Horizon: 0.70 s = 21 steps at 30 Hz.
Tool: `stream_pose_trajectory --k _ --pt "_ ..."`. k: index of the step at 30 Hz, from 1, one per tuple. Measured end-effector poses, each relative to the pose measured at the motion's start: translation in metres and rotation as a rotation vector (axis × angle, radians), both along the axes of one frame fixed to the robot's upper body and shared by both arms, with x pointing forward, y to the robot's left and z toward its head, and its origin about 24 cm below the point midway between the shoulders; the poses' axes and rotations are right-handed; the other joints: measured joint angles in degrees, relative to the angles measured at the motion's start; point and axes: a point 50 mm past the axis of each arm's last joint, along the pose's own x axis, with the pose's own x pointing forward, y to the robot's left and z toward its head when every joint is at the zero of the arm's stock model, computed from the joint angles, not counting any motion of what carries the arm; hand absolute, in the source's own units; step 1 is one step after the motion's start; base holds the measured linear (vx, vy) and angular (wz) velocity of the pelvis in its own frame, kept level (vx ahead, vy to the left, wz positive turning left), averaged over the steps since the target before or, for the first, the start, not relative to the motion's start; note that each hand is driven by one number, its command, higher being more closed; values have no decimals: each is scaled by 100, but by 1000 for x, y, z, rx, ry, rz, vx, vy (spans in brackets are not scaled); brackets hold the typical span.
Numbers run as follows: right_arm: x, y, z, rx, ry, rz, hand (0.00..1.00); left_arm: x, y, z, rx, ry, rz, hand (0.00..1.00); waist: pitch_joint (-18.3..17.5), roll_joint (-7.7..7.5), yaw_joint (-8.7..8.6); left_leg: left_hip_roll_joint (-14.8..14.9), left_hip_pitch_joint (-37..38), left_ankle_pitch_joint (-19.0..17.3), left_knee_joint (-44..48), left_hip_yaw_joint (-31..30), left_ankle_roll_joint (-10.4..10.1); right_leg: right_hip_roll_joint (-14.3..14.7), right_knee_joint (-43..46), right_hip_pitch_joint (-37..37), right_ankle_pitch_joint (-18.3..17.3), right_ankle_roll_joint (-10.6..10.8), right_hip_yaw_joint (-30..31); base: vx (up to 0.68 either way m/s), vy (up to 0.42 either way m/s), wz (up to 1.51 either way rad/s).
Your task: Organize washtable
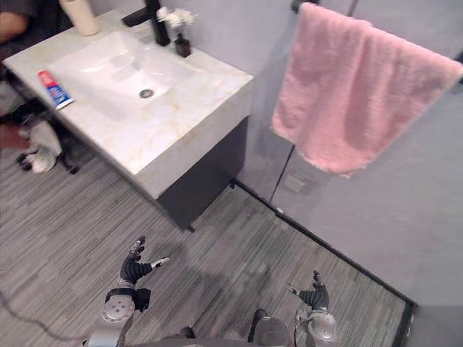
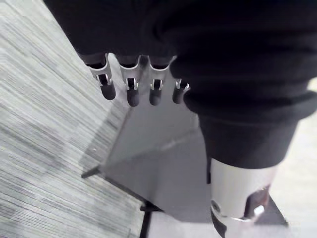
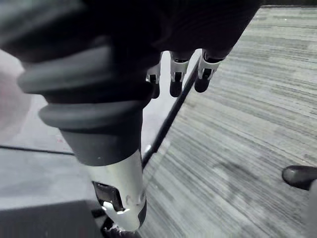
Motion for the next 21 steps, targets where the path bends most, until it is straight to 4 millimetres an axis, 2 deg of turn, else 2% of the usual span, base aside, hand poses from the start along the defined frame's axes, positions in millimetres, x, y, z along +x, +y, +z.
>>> stream_pose_trajectory --k 1,2,3,4,6,7,8,9,11,12,13,14,15,17,18,19,20,21 --pt "-3 -1 -1 -1 10 -3 0 -2 -1 -1 -24 -1 27 0 20 0 13 -123 -221 185 -19 -197 77 -128 -28 84 -111 147 -319 -81 -13 199" --pt "-6 0 -2 0 17 -7 0 -4 -2 -2 -46 -1 51 0 31 -4 3 -171 -288 336 -72 -192 135 -196 -51 164 -108 144 -572 -63 -18 194" --pt "-9 1 -3 5 23 -8 0 -9 -2 -4 -65 -2 91 0 55 -44 -2 -229 -311 486 -243 -12 336 -364 -77 314 -99 153 -1011 -28 56 227" --pt "-9 4 -4 13 23 -10 0 -16 -6 -6 -104 -2 145 0 107 -43 -9 -103 -300 454 -293 1140 614 -435 -50 574 -103 157 -1592 -20 80 229" --pt "-8 3 -4 2 22 3 0 -23 -6 -10 -128 9 195 0 122 -5 17 37 -269 498 -271 2240 612 -458 7 783 -105 156 -1838 16 130 197" --pt "-6 2 -3 -4 19 6 0 -25 -5 -10 -137 9 208 0 124 -4 29 47 -258 605 -261 2295 550 -459 8 821 -105 157 -1836 69 110 152" --pt "1 5 -1 -8 4 18 0 -30 -1 -12 -143 17 238 0 147 -17 87 -67 -278 658 -277 2091 550 -499 -17 892 -103 160 -1829 65 72 92" --pt "12 9 2 -13 -24 34 0 -41 8 -15 -146 34 292 0 222 -96 192 -158 -285 653 -262 1987 573 -555 -70 967 -81 203 -1827 52 54 69" --pt "24 16 6 -2 -57 58 0 -52 16 -18 -143 50 351 0 251 -187 249 -261 -327 620 -243 1899 621 -618 -117 993 -62 266 -1837 6 91 33" --pt "30 23 7 9 -71 74 0 -56 19 -19 -156 54 379 0 257 -213 251 -351 -400 556 -202 1828 683 -663 -190 1019 -53 320 -1841 7 164 43" --pt "34 28 8 18 -81 90 0 -58 19 -18 -166 49 390 0 286 -245 270 -464 -497 405 -81 1783 732 -758 -255 1038 -100 475 -1818 7 148 38" --pt "37 29 9 20 -86 93 0 -57 17 -18 -176 43 393 0 325 -236 284 -516 -566 290 39 1752 760 -839 -234 1029 -140 567 -1814 2 174 27" --pt "40 30 10 19 -92 105 0 -57 12 -16 -202 30 406 0 372 -188 320 -566 -696 90 272 1748 807 -975 -113 972 -206 571 -1813 39 255 19" --pt "42 34 10 22 -91 123 0 -58 9 -13 -220 9 412 0 387 -181 362 -712 -849 -267 641 1744 914 -1280 375 822 -485 269 -1749 81 260 16" --pt "42 36 10 23 -89 135 0 -59 10 -10 -219 -1 410 0 430 -190 355 -783 -859 -448 773 1675 1031 -1458 982 669 -578 -350 -1471 88 155 21" --pt "43 37 11 24 -90 141 0 -59 8 -10 -220 -2 404 0 458 -217 337 -845 -843 -520 824 1589 1096 -1556 1382 499 -452 -612 -1121 123 162 52" --pt "41 40 9 27 -79 158 0 -57 8 -7 -218 -14 389 0 444 -156 245 -937 -709 -607 815 1380 1204 -1550 2099 112 -101 -1044 -256 312 241 89" --pt "39 41 9 23 -74 171 0 -52 6 -4 -216 -36 362 0 461 -108 141 -984 -656 -696 807 1100 1273 -1295 2570 -193 -283 -591 525 345 215 94"
